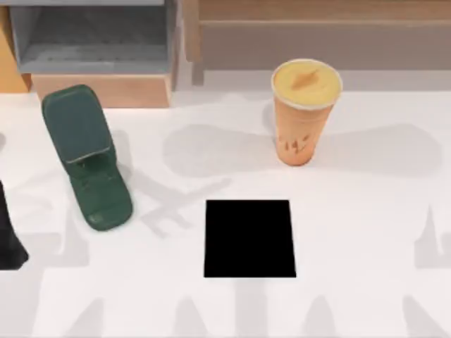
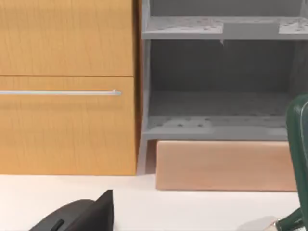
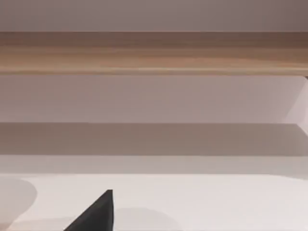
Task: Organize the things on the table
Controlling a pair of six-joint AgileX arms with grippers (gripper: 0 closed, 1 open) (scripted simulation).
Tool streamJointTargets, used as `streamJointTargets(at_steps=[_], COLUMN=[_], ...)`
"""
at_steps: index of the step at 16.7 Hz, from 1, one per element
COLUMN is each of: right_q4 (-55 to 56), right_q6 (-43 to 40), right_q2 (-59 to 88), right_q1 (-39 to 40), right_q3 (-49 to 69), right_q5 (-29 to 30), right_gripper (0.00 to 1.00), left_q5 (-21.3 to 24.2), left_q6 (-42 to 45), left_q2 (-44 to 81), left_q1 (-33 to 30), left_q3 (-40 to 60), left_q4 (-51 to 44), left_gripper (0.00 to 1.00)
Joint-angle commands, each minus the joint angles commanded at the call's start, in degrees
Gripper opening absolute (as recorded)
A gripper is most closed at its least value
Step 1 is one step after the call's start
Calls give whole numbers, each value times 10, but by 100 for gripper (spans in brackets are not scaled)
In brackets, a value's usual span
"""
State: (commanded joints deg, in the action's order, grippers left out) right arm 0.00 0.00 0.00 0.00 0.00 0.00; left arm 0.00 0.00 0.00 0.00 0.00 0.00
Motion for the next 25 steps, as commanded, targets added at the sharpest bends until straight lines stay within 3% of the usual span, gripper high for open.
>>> streamJointTargets(at_steps=[5,9,14,25], right_q4=[0,0,0,0], right_q6=[0,0,0,0], right_q2=[0,0,0,0], right_q1=[0,0,0,0], right_q3=[0,0,0,0], right_q5=[0,0,0,0], right_gripper=[100,100,100,100], left_q5=[-1,-3,-5,-3], left_q6=[11,54,141,377], left_q2=[33,153,389,1015], left_q1=[4,19,45,107], left_q3=[31,143,363,948], left_q4=[-18,-86,-223,-594], left_gripper=[100,100,100,100])
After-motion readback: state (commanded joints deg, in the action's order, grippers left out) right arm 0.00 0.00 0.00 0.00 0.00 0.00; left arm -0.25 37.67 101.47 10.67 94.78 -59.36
